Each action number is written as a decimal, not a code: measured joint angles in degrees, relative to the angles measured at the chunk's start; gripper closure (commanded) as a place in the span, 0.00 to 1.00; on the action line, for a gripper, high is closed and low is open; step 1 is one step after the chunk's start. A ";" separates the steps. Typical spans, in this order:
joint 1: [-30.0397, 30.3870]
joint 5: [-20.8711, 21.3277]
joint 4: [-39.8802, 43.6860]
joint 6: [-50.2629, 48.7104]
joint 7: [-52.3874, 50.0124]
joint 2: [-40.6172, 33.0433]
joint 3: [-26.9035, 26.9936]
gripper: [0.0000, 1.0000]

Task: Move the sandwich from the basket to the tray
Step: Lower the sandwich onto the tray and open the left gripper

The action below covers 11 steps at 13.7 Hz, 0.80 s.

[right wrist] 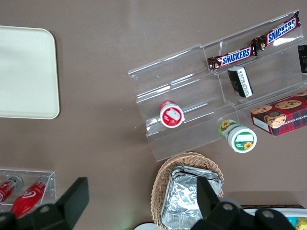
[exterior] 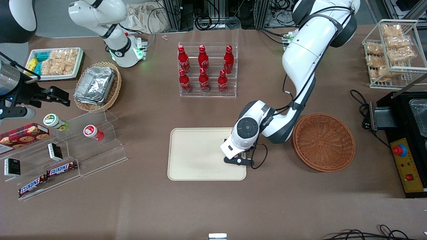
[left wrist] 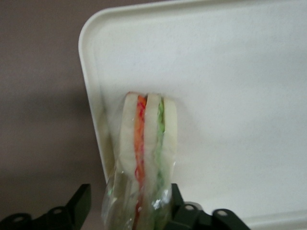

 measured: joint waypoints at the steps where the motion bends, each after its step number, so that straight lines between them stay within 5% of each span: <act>1: 0.01 -0.29 1.15 -2.85 -0.02 -0.44 -0.14 0.01; 5: 1.60 -2.24 5.39 -13.92 -0.54 -5.28 0.03 0.01; 11: 13.33 -5.53 5.72 -21.71 -0.11 -13.34 0.29 0.01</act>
